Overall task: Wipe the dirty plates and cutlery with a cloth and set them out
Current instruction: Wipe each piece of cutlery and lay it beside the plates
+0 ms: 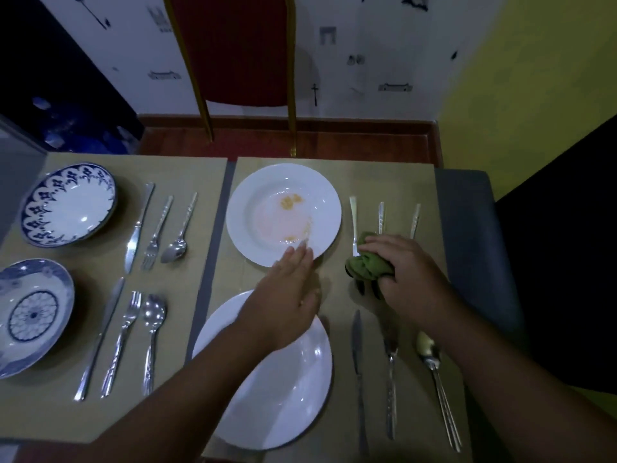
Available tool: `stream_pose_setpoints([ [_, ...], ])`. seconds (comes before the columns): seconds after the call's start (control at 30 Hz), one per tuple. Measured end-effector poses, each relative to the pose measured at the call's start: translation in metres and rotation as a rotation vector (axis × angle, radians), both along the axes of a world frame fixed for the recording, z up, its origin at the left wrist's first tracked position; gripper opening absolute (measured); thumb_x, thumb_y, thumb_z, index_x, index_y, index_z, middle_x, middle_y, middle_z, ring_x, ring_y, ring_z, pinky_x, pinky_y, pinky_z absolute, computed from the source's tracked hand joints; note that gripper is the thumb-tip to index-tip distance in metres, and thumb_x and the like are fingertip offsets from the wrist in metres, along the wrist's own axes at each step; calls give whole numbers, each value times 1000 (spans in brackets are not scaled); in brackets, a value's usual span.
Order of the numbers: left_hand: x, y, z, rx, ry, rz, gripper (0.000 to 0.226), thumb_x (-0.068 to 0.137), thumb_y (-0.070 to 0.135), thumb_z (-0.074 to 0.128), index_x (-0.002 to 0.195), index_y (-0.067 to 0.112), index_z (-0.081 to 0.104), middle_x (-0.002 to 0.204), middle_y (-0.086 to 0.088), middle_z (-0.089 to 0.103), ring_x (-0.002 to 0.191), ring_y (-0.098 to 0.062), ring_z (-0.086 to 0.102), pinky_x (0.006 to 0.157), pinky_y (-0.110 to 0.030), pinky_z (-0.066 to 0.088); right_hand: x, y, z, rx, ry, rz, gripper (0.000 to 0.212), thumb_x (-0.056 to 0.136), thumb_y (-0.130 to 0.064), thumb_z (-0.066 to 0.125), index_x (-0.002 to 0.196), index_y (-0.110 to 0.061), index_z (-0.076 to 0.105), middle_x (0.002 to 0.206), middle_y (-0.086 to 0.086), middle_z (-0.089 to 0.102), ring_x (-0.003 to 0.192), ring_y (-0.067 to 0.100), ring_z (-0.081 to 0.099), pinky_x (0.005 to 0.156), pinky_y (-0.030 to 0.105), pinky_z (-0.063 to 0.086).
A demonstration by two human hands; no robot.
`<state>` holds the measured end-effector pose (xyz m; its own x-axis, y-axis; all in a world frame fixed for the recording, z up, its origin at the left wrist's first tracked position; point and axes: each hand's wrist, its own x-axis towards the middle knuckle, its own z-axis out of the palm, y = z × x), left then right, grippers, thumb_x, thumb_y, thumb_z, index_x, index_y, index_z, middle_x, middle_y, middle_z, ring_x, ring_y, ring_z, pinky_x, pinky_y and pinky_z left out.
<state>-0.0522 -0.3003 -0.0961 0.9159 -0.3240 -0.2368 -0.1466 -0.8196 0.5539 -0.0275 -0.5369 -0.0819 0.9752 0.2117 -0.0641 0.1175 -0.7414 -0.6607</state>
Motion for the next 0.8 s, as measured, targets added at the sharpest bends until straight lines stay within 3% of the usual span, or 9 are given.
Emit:
stream_pose_setpoints([
  [0.13,32,57,2,-79,3,454,61,103,37,49,158,19,31,164,-2,33,148,-21,35,116,-35,28,19,37,6,11,-29,48,62,67,12,52,123,-12,65,131,4,58,123,18,44,105,12,21],
  [0.23,59,87,-9,-205,24,650,37,99,38,49,131,21,55,123,1,68,113,-23,62,96,-44,54,35,67,7,21,-56,68,61,66,13,53,121,-10,66,128,5,61,120,18,46,104,11,22],
  [0.3,74,97,-15,-332,93,828,30,97,36,55,120,18,60,87,16,62,89,-13,59,76,-32,50,46,85,5,36,-57,61,62,65,13,52,120,-10,66,127,5,62,120,21,49,105,19,27],
  [0.33,83,102,-20,-413,163,912,30,96,34,58,118,14,61,81,16,59,83,-12,58,72,-31,49,51,92,5,39,-57,55,62,65,13,52,121,-11,66,127,4,62,121,20,50,105,19,28],
  [0.43,102,108,-28,-681,410,1059,23,95,21,65,113,7,65,95,-8,72,85,-25,70,74,-40,62,58,105,2,18,-56,40,62,64,11,52,120,-11,66,126,3,63,120,19,50,104,14,27],
  [0.57,109,105,-30,-654,341,1066,3,92,16,68,92,18,69,77,2,69,61,-11,63,41,-17,50,58,109,4,-30,-76,3,61,64,10,52,119,-10,67,123,4,64,118,17,50,102,5,23],
  [0.67,103,100,-23,-594,190,992,6,89,12,67,92,16,70,82,-2,71,66,-13,64,47,-18,52,50,111,7,-45,-58,-25,61,64,15,53,119,-8,67,124,6,63,119,18,50,102,9,25],
  [0.73,94,94,-18,-556,85,887,19,89,11,62,105,12,72,96,-4,72,84,-18,66,69,-24,56,42,109,9,-56,-47,-39,62,65,16,52,120,-7,66,126,6,62,121,18,48,103,9,24],
  [0.8,83,83,-10,-567,177,852,40,92,22,59,130,12,65,123,-1,66,112,-19,62,98,-35,53,31,104,10,-63,-33,-55,63,66,17,52,122,-8,65,129,5,60,124,19,47,105,11,23],
])
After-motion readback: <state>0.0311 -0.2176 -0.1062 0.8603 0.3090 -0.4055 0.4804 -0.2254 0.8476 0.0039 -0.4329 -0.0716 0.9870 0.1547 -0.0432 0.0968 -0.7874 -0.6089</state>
